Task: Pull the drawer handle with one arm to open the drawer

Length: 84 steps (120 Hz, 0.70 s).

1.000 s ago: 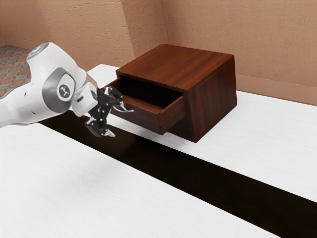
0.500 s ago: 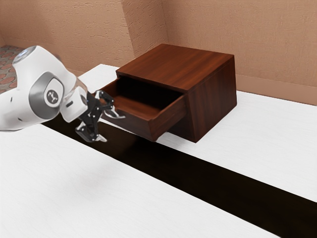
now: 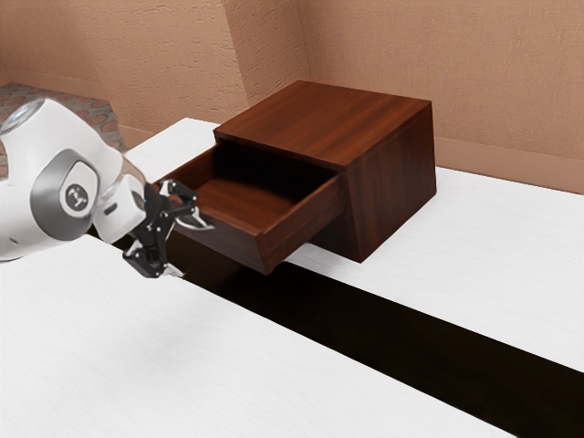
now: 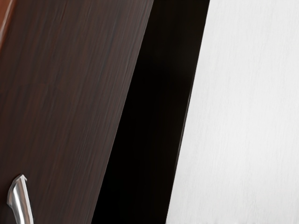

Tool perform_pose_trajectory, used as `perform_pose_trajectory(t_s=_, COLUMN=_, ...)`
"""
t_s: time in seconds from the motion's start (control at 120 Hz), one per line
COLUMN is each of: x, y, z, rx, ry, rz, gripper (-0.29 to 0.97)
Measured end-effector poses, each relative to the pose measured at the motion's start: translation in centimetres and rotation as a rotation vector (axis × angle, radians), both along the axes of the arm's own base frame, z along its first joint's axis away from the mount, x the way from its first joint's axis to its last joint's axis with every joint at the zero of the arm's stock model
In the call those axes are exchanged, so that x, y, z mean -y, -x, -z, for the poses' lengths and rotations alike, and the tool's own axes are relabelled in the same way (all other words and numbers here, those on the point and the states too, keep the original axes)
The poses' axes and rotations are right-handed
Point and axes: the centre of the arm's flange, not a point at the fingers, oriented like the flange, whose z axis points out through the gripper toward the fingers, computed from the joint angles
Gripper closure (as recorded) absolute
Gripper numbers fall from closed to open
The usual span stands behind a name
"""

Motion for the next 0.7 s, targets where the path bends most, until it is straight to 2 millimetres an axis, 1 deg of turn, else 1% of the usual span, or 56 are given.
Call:
perform_pose_trajectory(t_s=0.058, x=0.1, y=0.3, z=0.1, rx=0.0, ry=0.0, rz=-0.003, gripper=0.02)
perform_pose_trajectory(t_s=0.142, x=0.2, y=0.9, z=0.1, rx=0.004, ry=-0.002, rz=-0.006, gripper=0.04)
perform_pose_trajectory(t_s=0.183, x=0.3, y=1.3, z=0.1, rx=0.007, ry=-0.004, rz=-0.008, gripper=0.07)
perform_pose_trajectory(t_s=0.25, x=0.4, y=1.9, z=-0.2, rx=0.015, ry=-0.008, rz=-0.011, gripper=0.15)
perform_pose_trajectory(t_s=0.4, x=0.4, y=2.6, z=0.0, rx=0.013, ry=-0.007, rz=-0.015, gripper=0.06)
perform_pose_trajectory(t_s=0.417, x=0.5, y=2.7, z=-0.3, rx=0.02, ry=-0.01, rz=-0.015, gripper=0.06)
perform_pose_trajectory(t_s=0.433, x=0.7, y=3.0, z=-1.1, rx=0.034, ry=-0.015, rz=-0.015, gripper=0.05)
perform_pose_trajectory(t_s=0.45, x=1.0, y=3.4, z=-2.1, rx=0.052, ry=-0.022, rz=-0.013, gripper=0.04)
perform_pose_trajectory(t_s=0.475, x=1.9, y=3.9, z=-4.0, rx=0.084, ry=-0.036, rz=-0.001, gripper=0.04)
perform_pose_trajectory(t_s=0.517, x=5.8, y=4.2, z=-7.8, rx=0.13, ry=-0.065, rz=0.052, gripper=0.03)
perform_pose_trajectory(t_s=0.55, x=9.8, y=4.1, z=-10.2, rx=0.135, ry=-0.09, rz=0.101, gripper=0.02)
perform_pose_trajectory(t_s=0.567, x=13.1, y=3.8, z=-11.9, rx=0.133, ry=-0.115, rz=0.149, gripper=0.02)
perform_pose_trajectory(t_s=0.608, x=22.8, y=3.7, z=-15.5, rx=0.114, ry=-0.167, rz=0.278, gripper=0.02)
perform_pose_trajectory(t_s=0.633, x=29.4, y=4.3, z=-17.1, rx=0.095, ry=-0.18, rz=0.368, gripper=0.01)
perform_pose_trajectory(t_s=0.642, x=31.4, y=4.7, z=-17.4, rx=0.087, ry=-0.183, rz=0.394, gripper=0.01)
perform_pose_trajectory(t_s=0.667, x=36.5, y=6.1, z=-17.8, rx=0.057, ry=-0.192, rz=0.451, gripper=0.01)
perform_pose_trajectory(t_s=0.683, x=39.1, y=7.0, z=-17.7, rx=0.036, ry=-0.198, rz=0.476, gripper=0.01)
perform_pose_trajectory(t_s=0.7, x=41.4, y=7.7, z=-17.1, rx=0.007, ry=-0.202, rz=0.495, gripper=0.01)
